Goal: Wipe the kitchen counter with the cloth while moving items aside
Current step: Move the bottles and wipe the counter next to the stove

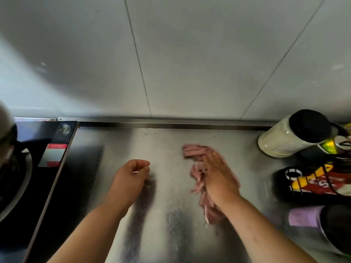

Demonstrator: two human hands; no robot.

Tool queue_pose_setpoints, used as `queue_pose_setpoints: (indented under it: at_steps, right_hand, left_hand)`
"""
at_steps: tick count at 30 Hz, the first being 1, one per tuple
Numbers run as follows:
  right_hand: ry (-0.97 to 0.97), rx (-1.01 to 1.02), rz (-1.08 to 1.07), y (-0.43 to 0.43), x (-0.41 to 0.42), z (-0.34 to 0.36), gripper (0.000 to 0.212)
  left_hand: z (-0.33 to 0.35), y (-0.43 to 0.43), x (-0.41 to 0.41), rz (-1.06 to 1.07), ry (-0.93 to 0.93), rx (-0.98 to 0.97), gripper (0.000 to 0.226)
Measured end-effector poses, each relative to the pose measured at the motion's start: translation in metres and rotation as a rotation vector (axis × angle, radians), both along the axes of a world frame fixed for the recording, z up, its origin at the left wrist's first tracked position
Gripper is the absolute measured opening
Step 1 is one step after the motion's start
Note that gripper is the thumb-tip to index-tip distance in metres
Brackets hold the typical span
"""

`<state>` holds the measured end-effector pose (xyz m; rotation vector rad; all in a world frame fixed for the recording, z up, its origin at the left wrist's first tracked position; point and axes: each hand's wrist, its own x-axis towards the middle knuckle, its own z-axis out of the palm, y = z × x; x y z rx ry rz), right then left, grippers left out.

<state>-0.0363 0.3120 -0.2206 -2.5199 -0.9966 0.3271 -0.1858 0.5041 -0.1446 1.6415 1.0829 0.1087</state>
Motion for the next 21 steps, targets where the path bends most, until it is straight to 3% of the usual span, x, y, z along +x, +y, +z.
queue_pose_setpoints:
  at_steps: [2,4,5,8,10,12,15,18,21]
  right_hand:
    - [-0.027,-0.028,-0.255,-0.006,0.034,0.004,0.049]
    - [0.077,-0.104,-0.556,0.007,0.053,0.011,0.059]
    - [0.076,-0.135,-0.599,0.02,0.05,0.014,0.06]
    - [-0.049,-0.035,-0.329,0.048,0.011,0.012,0.053]
    - [0.004,0.011,-0.217,0.048,-0.002,0.012,0.051]
    - [0.104,0.141,-0.424,0.043,0.009,0.023,0.046]
    - [-0.117,0.186,-0.705,0.03,0.057,0.043,0.061]
    - [-0.028,-0.023,-0.715,0.026,0.099,0.048,0.074]
    - [0.095,-0.049,-0.708,0.031,0.103,0.033,0.075]
  left_hand:
    - [0.002,-0.001,-0.001,0.001,-0.005,0.002,0.013]
    - [0.001,-0.002,-0.001,0.009,0.007,0.003,0.013]
    - [-0.002,-0.003,-0.002,0.014,0.014,0.002,0.013]
    - [-0.005,-0.007,-0.002,0.016,0.013,-0.006,0.014]
    - [-0.006,-0.008,0.001,0.002,0.015,-0.005,0.014]
    - [-0.004,-0.007,0.004,-0.012,0.018,0.008,0.014]
    - [-0.002,-0.002,0.01,-0.015,0.01,0.036,0.014]
    - [0.0,0.003,0.013,0.009,-0.012,0.019,0.014]
    - [-0.001,0.008,0.008,0.037,-0.023,0.01,0.014]
